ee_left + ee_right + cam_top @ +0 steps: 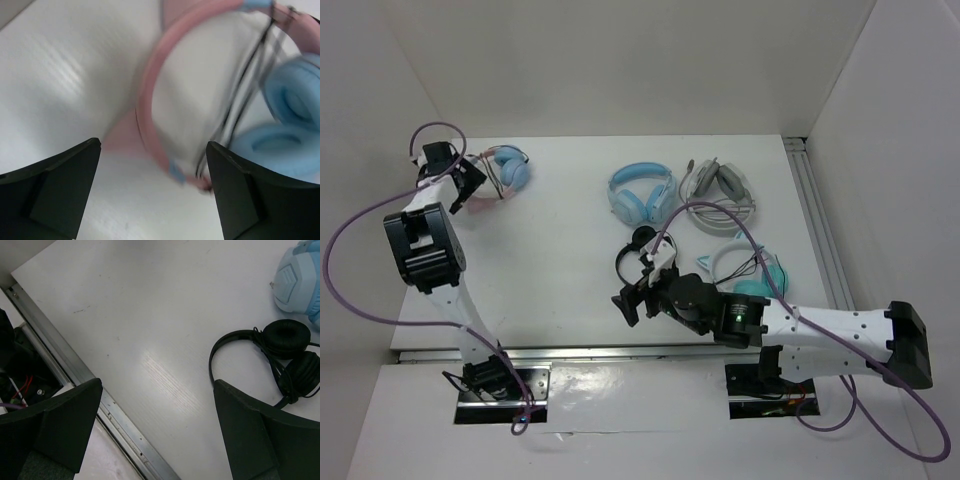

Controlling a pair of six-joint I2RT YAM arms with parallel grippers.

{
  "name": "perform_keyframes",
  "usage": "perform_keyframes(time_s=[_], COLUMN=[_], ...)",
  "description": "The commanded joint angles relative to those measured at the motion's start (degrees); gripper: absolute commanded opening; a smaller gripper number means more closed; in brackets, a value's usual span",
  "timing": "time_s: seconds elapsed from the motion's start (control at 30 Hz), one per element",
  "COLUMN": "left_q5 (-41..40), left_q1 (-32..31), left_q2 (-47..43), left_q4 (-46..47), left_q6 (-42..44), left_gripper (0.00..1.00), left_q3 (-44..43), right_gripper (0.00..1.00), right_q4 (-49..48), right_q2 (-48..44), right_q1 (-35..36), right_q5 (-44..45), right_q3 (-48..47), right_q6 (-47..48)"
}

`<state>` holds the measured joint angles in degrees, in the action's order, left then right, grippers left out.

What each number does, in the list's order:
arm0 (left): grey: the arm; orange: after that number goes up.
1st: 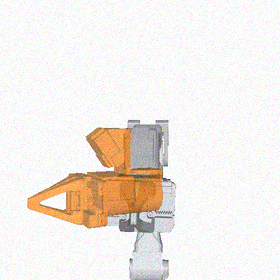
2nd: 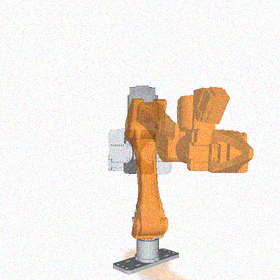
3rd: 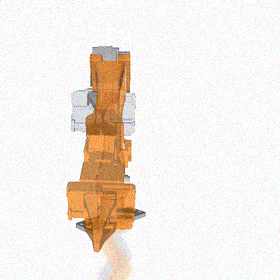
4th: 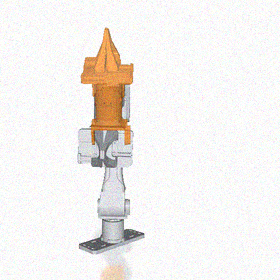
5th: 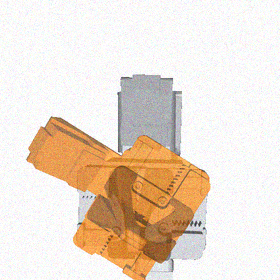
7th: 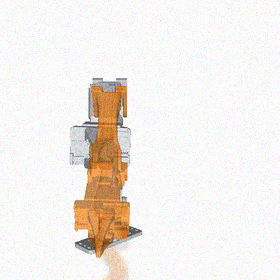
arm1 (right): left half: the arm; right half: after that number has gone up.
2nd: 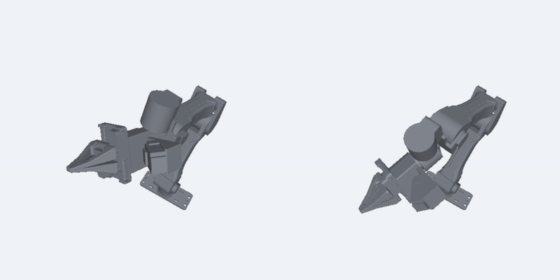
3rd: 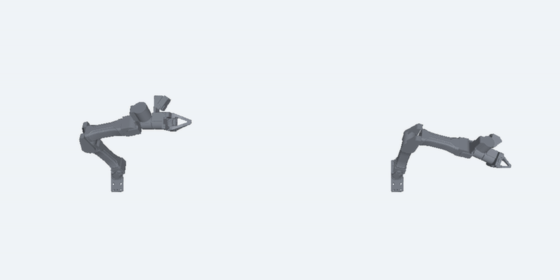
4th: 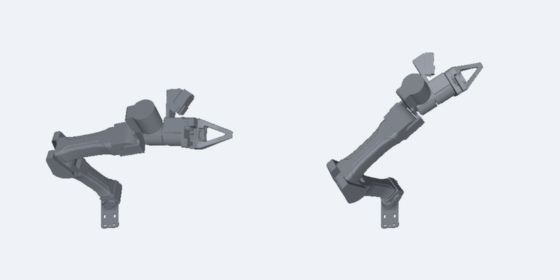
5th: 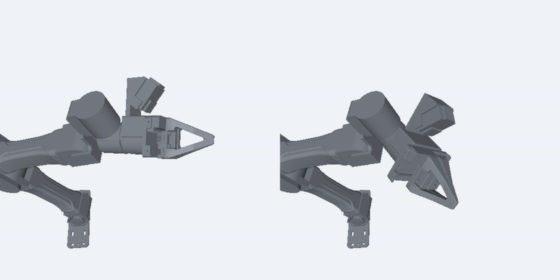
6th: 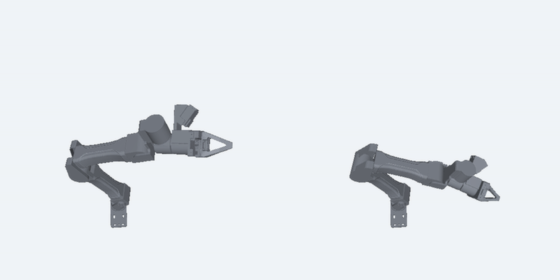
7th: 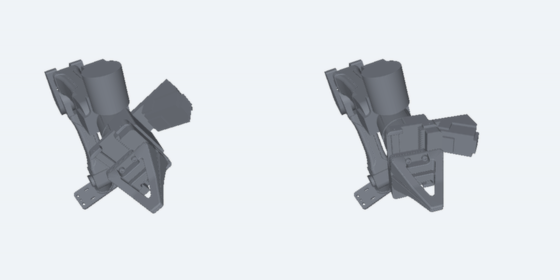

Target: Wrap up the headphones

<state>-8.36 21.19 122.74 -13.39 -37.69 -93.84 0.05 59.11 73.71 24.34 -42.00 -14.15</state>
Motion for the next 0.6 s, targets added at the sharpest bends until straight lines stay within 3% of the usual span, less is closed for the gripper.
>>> perform_keyframes(time_s=[0.0,0.17,0.33,0.47,0.5,0.57], left_q5=[3.7,4.9,6.1,19.5,24.7,29.5], left_q1=[-0.5,-2.5,-3.2,-6.7,-8.0,-9.1], left_q2=[-15.0,-29.8,-45.2,-65.5,-75.4,-86.9], left_q4=[3.4,0.9,-13.4,-19.6,-21.7,-23.6], left_q6=[-3.8,-7.7,-8.2,-3.2,-1.9,-1.0], left_gripper=[1.00,1.00,1.00,1.00,1.00,1.00], left_q3=[5.0,7.7,9.6,22.3,24.6,29.7], right_gripper=[1.00,1.00,1.00,1.00,1.00,1.00], right_q4=[-3.0,0.3,11.1,28.8,31.2,37.3], right_q2=[-0.4,0.4,0.4,-4.3,-5.3,-9.3], right_q1=[1.0,1.6,2.1,2.1,2.7,2.7], right_q5=[2.8,6.3,10.5,15.0,17.9,20.5], right_q3=[-1.9,-4.7,-13.7,-21.1,-21.7,-22.5], right_q6=[-1.0,-2.3,-5.7,-9.6,-10.4,-12.1])
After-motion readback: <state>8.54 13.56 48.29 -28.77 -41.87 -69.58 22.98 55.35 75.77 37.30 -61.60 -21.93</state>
